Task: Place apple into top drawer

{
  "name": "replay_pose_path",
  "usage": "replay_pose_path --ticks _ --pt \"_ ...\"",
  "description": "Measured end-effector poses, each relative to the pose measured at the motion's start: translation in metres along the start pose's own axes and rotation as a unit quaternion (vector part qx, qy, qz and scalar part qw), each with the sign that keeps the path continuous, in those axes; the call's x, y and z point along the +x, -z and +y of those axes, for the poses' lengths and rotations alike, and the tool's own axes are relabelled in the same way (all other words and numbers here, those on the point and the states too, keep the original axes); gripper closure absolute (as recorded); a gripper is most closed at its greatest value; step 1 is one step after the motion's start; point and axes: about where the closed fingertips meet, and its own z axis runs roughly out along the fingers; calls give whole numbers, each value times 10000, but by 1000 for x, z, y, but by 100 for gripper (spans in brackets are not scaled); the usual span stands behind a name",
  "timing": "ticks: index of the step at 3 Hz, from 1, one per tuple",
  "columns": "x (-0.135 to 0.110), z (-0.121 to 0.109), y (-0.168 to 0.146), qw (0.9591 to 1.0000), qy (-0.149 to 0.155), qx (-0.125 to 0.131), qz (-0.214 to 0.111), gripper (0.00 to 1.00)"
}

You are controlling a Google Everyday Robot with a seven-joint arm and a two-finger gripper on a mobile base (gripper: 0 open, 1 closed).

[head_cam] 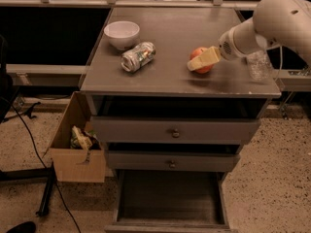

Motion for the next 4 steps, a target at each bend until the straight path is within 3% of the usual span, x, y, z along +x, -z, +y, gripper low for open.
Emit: replay_pose_path --ticks 2,4 --pt "-4 26 -9 9996 121 -258 24 0" --pt "-7 32 -26 9992 153 -380 -10 3"
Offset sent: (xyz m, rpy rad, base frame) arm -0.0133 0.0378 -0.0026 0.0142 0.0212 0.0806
